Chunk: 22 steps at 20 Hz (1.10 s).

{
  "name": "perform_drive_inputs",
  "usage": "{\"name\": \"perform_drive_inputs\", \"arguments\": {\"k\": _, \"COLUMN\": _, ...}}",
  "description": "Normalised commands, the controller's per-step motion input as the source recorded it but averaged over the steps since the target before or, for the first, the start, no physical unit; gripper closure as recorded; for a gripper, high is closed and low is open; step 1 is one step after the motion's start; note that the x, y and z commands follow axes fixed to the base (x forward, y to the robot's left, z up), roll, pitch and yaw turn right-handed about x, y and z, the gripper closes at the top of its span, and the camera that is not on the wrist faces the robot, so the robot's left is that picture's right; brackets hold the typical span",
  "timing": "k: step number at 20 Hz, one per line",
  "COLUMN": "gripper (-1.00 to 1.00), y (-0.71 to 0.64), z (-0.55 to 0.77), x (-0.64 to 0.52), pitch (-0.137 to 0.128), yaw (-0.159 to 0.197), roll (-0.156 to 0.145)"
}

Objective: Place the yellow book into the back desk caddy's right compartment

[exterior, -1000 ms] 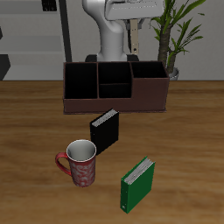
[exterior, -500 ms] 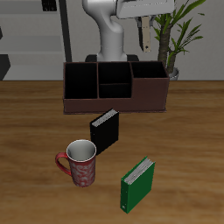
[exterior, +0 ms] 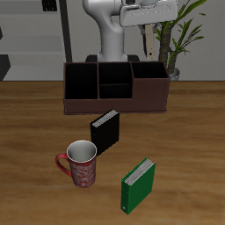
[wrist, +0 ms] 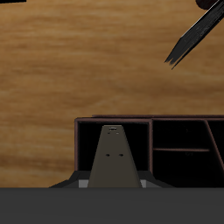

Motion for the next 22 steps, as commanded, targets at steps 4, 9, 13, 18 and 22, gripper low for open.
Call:
{"name": "perform_drive_inputs", "arguments": {"k": 4, "gripper": 1.0, "y": -0.04, "z": -0.23, "x": 0.09, "pitch": 0.035, "yaw": -0.01, "roll": -0.001}}
{"name": "perform_drive_inputs", "arguments": {"k": 9, "gripper": 1.0, "y": -0.05, "z": -0.12, "x": 0.02, "pitch": 0.011, "yaw": -0.007, "roll": 0.003}}
{"name": "perform_drive_inputs", "arguments": {"k": 13, "gripper": 1.0, "y": -0.02, "z": -0.15, "x": 0.05, "pitch": 0.022, "yaw": -0.003, "roll": 0.005}}
{"name": "perform_drive_inputs", "arguments": {"k": 18, "gripper": 1.0, "y": 0.01, "z": -0.17, "x": -0.01, "pitch": 0.027, "yaw": -0.006, "roll": 0.015}}
{"name": "perform_drive_inputs", "arguments": {"k": 22, "gripper": 1.0, "y": 0.0, "z": -0.07, "x": 0.0, "pitch": 0.007, "yaw": -0.002, "roll": 0.002}}
